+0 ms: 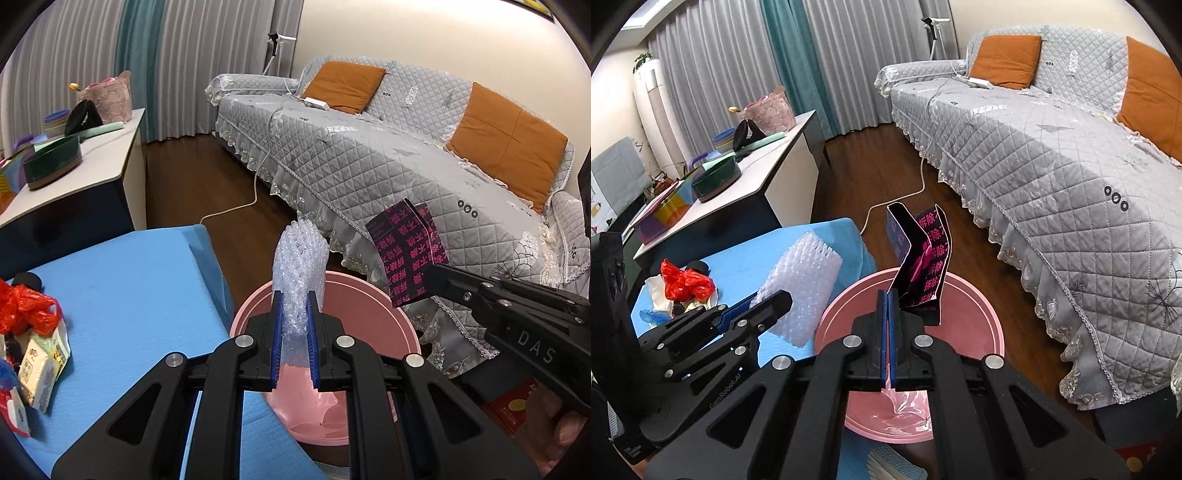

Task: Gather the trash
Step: 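Carry both items over the pink bin and open both tools to drop them, then move both tools back over the trash on the table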

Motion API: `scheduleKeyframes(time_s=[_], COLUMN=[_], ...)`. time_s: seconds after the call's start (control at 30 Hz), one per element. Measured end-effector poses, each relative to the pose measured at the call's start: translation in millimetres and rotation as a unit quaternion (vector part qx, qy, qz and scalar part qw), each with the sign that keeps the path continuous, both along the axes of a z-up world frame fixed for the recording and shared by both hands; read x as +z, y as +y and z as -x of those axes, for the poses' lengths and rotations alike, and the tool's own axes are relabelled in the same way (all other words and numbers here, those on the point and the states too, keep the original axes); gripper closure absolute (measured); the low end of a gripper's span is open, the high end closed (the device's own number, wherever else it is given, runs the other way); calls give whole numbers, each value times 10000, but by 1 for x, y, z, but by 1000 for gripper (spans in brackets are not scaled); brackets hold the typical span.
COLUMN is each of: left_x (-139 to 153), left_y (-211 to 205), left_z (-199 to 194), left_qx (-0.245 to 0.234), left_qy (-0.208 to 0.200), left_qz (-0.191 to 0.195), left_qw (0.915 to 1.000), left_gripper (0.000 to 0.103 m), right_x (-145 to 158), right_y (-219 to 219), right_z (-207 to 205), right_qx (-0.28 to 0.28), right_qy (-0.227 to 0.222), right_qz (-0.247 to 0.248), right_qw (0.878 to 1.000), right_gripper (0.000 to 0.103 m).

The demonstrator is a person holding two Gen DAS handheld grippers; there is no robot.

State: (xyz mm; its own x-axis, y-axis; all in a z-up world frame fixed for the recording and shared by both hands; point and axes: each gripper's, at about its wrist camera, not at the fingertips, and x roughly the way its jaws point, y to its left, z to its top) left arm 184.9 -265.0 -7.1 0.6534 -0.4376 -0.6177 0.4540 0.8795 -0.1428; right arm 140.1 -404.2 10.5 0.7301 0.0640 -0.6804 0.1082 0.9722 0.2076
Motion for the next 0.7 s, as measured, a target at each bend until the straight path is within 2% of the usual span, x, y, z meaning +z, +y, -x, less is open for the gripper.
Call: scheduleKeyframes(time_s=[0.1, 0.17, 0.2, 0.23, 0.27, 0.3, 0.33, 0.37, 0.7], left_x=[0, 1, 2, 2, 3, 5, 6, 7, 30], left_y=[-1, 0, 0, 1, 3, 4, 6, 8, 34], left_z=[-4, -6, -7, -8, -8, -8, -8, -8, 4], left_qx=[-18, -19, -2, 30, 80, 102, 108, 122, 289], left_qy=[8, -6, -5, -11, -36, -53, -51, -49, -204], left_qz=[16, 39, 36, 45, 55, 56, 65, 69, 106], left_qw=[10000, 10000, 10000, 10000, 9999, 9999, 9999, 9999, 9993], left_gripper=[91, 88, 71, 49, 44, 44, 44, 44, 44], right_x=[-2, -2, -3, -4, -4, -4, -3, -2, 17], right_y=[-1, -1, -2, -3, -4, -4, -5, -6, 9], right_z=[-2, -2, -3, -3, -3, -3, -2, -2, -1], right_qx=[-12, -75, -110, -118, -139, -175, -241, -275, -298], right_qy=[25, 35, 61, 71, 78, 77, 55, 26, -278], right_qz=[6, 41, 54, 24, 8, 12, 37, 42, -4], right_qw=[10000, 10000, 9999, 9999, 9999, 9998, 9997, 9996, 9992], right_gripper=[102, 98, 97, 93, 82, 74, 58, 53, 53])
